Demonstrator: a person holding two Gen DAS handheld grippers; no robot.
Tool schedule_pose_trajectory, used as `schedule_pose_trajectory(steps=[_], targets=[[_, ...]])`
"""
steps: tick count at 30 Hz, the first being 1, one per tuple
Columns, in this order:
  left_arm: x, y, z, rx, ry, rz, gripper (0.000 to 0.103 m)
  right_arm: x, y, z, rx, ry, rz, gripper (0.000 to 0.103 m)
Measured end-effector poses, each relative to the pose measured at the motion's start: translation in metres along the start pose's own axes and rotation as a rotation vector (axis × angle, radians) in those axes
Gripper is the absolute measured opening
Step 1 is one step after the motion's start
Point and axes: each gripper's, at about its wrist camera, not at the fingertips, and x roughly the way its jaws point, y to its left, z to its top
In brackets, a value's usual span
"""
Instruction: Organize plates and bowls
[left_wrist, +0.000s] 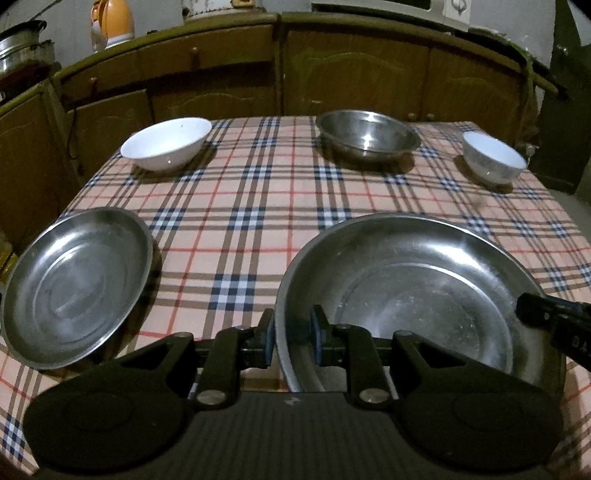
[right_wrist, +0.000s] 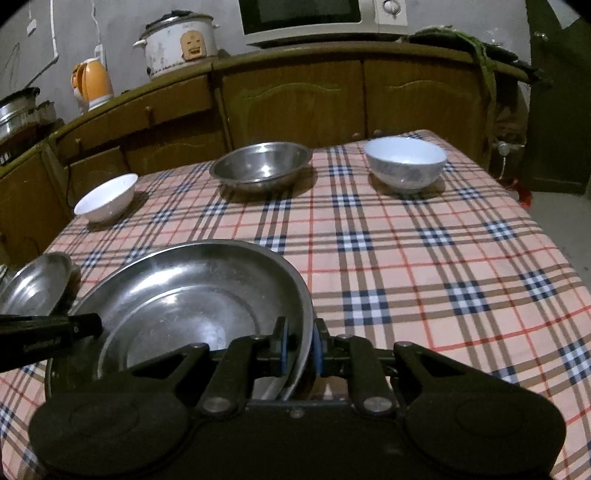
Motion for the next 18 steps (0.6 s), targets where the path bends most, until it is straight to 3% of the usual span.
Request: schedule_pose_trajectory(steps=[18], targets=[[0.011, 0.003, -0.011, 0.007, -0.011, 0.015, 0.026, 0.013, 0.007, -0.008, -0.045, 0.007, 0.007, 0.022]])
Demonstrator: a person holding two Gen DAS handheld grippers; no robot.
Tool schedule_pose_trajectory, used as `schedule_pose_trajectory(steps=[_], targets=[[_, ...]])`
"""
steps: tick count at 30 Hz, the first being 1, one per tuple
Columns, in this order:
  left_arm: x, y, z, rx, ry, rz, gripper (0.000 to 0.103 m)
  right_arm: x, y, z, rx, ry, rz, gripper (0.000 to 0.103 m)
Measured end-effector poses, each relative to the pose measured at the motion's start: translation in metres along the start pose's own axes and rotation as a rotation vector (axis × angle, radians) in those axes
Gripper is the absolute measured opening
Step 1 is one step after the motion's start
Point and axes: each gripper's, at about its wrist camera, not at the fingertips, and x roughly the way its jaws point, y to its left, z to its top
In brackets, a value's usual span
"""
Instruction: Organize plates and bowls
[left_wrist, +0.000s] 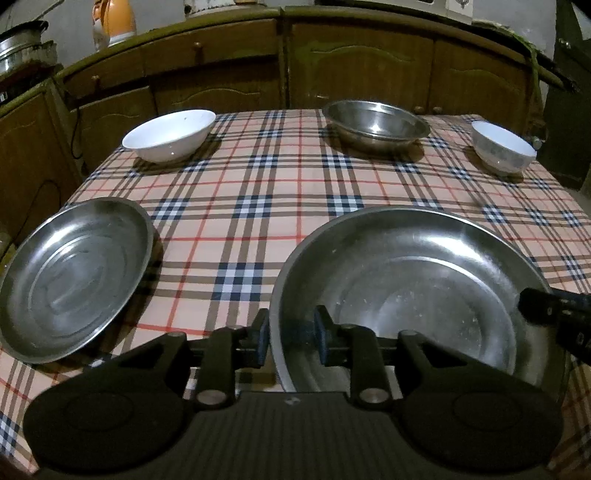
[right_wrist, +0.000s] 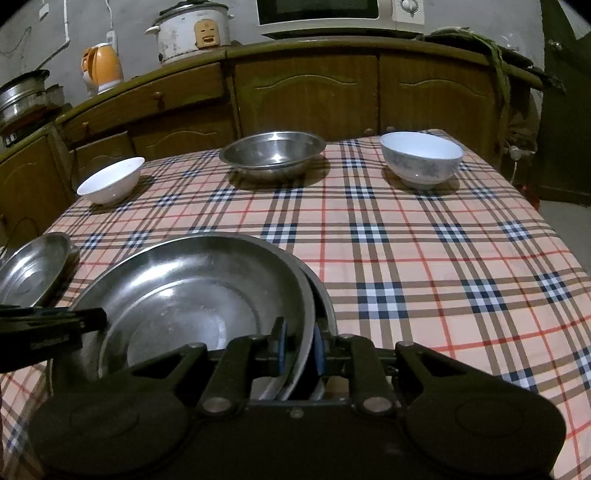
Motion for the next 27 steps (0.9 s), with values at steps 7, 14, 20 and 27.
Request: schedule_pose_trajectory(steps=[7, 14, 20, 27], targets=[[0.0004, -0.0001, -0.0004, -0.013, -0.003, -0.005, 0.026, -0.0016, -0.0009, 0.0000, 0.004, 0.002, 0.009, 0.025], [0.0005, 0.0012, -0.0015, -0.022, -0.002, -0.015, 0.027, -0.0024, -0.0036, 0.0008, 0.014, 0.003, 0.016, 0.024], [-0.0006, 0.0007, -0.0022, -0.024, -0.004, -0.017, 0.028, -0.0040, -0.0078, 0.0019, 0.029, 0.013, 0.027, 0.026], [-0.0006, 0.0017, -0.0027, -0.031, -0.001, -0.015, 0.030, -0.0090, -0.0068, 0.0027, 0.024, 0.003, 0.020, 0.054]])
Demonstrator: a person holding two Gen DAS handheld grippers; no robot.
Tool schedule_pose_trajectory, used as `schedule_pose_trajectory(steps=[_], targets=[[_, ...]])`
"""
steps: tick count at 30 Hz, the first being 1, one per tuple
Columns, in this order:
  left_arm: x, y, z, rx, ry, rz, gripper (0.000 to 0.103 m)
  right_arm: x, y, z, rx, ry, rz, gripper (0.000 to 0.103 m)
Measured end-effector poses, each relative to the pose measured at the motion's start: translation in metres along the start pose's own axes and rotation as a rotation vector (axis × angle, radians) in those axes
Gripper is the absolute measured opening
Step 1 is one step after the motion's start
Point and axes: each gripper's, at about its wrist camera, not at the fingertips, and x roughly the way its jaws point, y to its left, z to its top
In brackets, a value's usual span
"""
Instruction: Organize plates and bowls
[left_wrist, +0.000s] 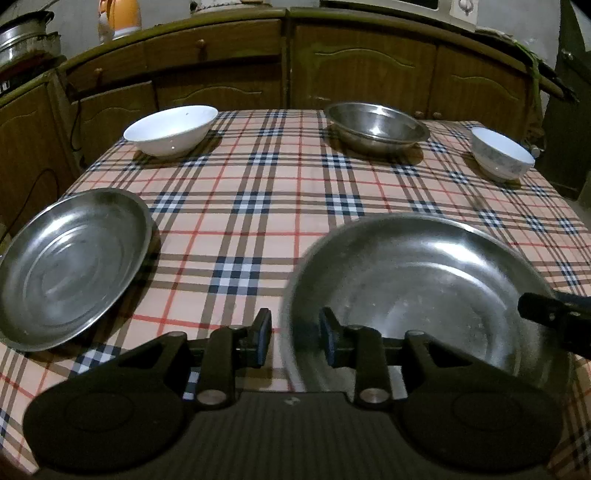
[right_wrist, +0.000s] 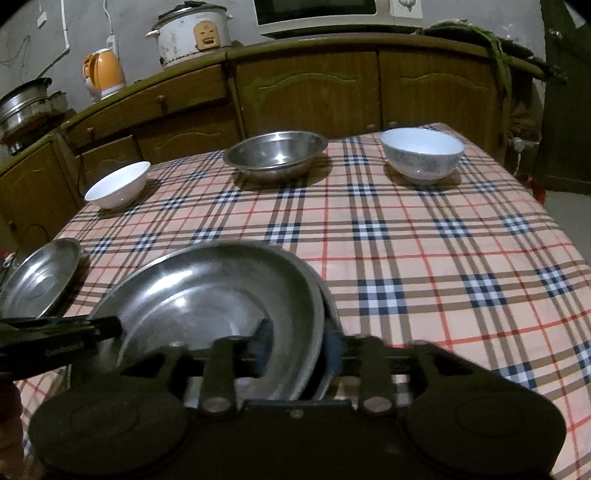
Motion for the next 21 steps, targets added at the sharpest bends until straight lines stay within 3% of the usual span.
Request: schedule_pose_trajectory(steps=[1, 8, 10, 12, 21], targets=[[0.000, 0.001, 0.000, -0.003, -0.001, -0.001, 0.032, -0.002, 0.000, 0.001, 0.001, -0.010, -0.009, 0.058], [-0.003, 0.001, 0.000, -0.006, -0.006, -0.012, 0.030, -0.005, -0.008, 0.002, 0.035, -0.019, -0.014, 0.058], [-0.007, 0.002, 0.002, -0.006, -0.013, -0.019, 0.036, -0.008, -0.007, 0.004, 0.032, -0.028, -0.013, 0.058], [-0.011, 0.003, 0.003, -0.010, -0.025, -0.022, 0.051, -0.010, -0.004, 0.005, 0.026, -0.038, -0.009, 0.058], [-0.028, 0.018, 0.011, -0.025, -0.058, -0.019, 0.055, -0.018, 0.011, 0.012, -0.005, -0.061, 0.020, 0.058]])
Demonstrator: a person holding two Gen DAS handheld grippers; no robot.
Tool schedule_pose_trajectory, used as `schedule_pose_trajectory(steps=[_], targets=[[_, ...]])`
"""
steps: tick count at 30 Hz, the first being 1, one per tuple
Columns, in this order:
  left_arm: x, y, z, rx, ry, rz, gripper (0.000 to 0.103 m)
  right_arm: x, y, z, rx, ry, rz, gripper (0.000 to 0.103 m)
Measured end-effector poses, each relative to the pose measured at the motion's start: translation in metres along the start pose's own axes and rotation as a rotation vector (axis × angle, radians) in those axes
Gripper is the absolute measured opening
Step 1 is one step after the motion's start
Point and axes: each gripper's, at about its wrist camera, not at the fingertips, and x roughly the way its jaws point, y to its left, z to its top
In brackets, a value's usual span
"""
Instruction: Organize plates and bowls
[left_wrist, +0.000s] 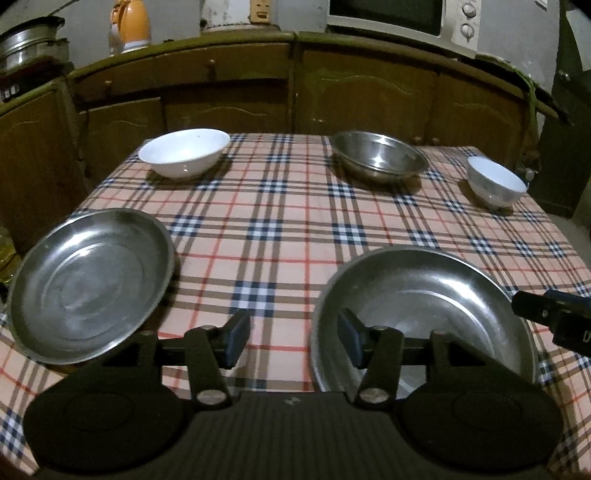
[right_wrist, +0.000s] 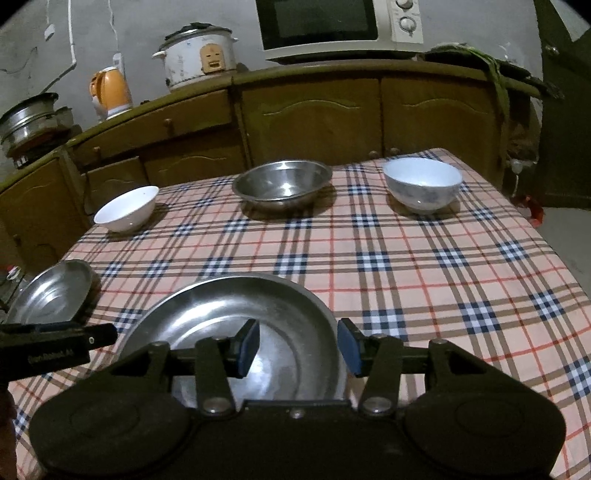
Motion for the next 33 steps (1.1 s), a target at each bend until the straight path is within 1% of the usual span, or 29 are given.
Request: schedule_pose_trajectory(steps=[12, 19, 28, 33], targets=[[-0.013, 0.029, 0.003, -0.023, -0.013, 0.030, 0.056, 0.003, 0.044, 0.006, -0.060, 0.015, 0.073, 0.058], [-0.015, 0.056, 0.003, -0.061, -0.028, 0.071, 0.057, 0.014, 0.080, 0.009, -0.108, 0.032, 0.128, 0.058], [-0.017, 0.116, -0.002, -0.148, -0.033, 0.164, 0.057, 0.033, 0.132, 0.011, -0.171, 0.063, 0.198, 0.058], [-0.015, 0.158, -0.002, -0.209, -0.033, 0.240, 0.057, 0.045, 0.163, 0.014, -0.206, 0.075, 0.243, 0.058]])
